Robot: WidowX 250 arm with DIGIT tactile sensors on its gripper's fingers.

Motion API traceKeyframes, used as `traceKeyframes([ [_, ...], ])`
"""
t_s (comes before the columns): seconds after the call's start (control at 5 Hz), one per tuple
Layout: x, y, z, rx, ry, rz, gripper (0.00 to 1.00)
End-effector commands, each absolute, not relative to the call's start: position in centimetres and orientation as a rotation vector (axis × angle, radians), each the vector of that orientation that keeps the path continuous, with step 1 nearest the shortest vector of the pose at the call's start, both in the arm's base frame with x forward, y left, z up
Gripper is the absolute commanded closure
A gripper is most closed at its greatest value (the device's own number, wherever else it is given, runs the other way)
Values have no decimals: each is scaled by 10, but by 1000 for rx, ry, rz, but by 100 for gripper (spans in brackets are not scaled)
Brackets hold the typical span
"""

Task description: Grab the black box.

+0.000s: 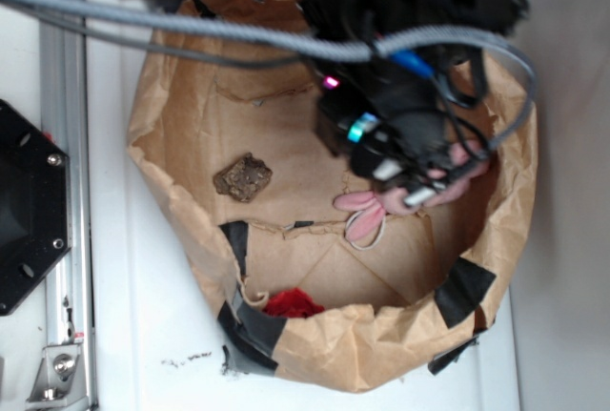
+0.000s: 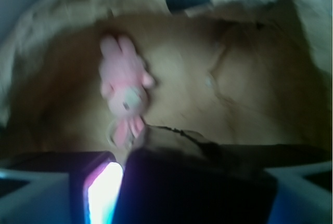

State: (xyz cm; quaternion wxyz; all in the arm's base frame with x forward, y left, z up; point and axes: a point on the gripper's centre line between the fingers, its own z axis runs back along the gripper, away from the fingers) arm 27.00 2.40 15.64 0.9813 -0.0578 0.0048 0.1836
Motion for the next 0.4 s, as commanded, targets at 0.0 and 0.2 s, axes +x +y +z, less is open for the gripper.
traceKeyframes([
  [0.0, 246, 39, 182, -136, -164, 333, 100],
  [0.2, 245, 36, 176, -124, -172, 344, 100],
])
